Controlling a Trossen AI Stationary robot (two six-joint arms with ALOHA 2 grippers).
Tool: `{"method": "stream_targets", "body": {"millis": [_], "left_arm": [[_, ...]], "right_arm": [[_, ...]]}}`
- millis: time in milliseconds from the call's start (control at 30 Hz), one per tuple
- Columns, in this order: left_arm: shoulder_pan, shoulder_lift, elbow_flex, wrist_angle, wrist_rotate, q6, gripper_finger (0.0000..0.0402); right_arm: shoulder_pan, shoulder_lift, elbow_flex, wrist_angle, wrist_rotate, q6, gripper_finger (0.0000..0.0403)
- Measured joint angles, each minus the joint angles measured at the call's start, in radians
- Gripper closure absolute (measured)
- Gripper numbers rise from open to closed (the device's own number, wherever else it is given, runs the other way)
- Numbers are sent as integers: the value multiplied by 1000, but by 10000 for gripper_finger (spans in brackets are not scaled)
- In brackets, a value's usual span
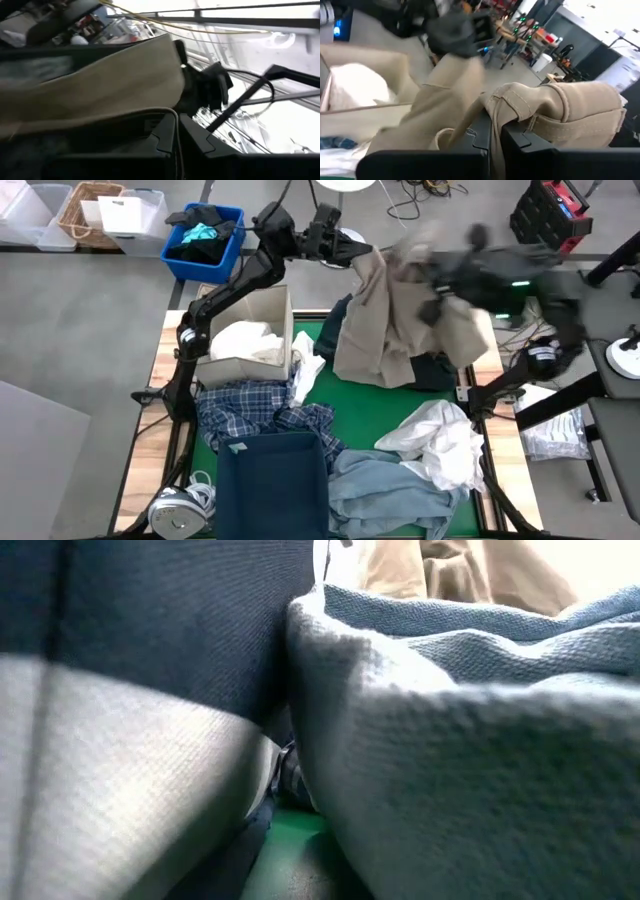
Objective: Sort clothes
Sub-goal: Put the light brown shorts into the blue laundry organizer
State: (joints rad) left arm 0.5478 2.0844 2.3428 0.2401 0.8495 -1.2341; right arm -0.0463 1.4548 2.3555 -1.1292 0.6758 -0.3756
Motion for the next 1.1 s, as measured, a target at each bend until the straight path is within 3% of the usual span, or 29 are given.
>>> {"method": "stream_targets", "body": {"millis": [167, 333, 467, 567, 667, 867, 1100], "left_arm": [[-43, -52, 0, -5, -25, 29, 401], [-70, -132, 0, -91, -24, 160, 401], [-75, -230, 0, -402, -84, 356, 401], [-81, -316, 0, -698, -229, 544, 401], [-106, -383, 0, -864, -391, 663, 401], [-141, -447, 0, -887, -491, 684, 401], [-205, -440, 0, -887, -510, 671, 401]], "right_arm": [[0, 77, -1, 86, -89, -58, 394], [4, 127, 2, 186, -298, -67, 394], [7, 151, -2, 286, -410, -74, 394], [7, 147, -1, 367, -463, -78, 394], [7, 147, 0, 423, -522, -61, 394], [7, 189, 0, 466, -546, -3, 393], [7, 236, -1, 489, -546, 154, 361]]}}
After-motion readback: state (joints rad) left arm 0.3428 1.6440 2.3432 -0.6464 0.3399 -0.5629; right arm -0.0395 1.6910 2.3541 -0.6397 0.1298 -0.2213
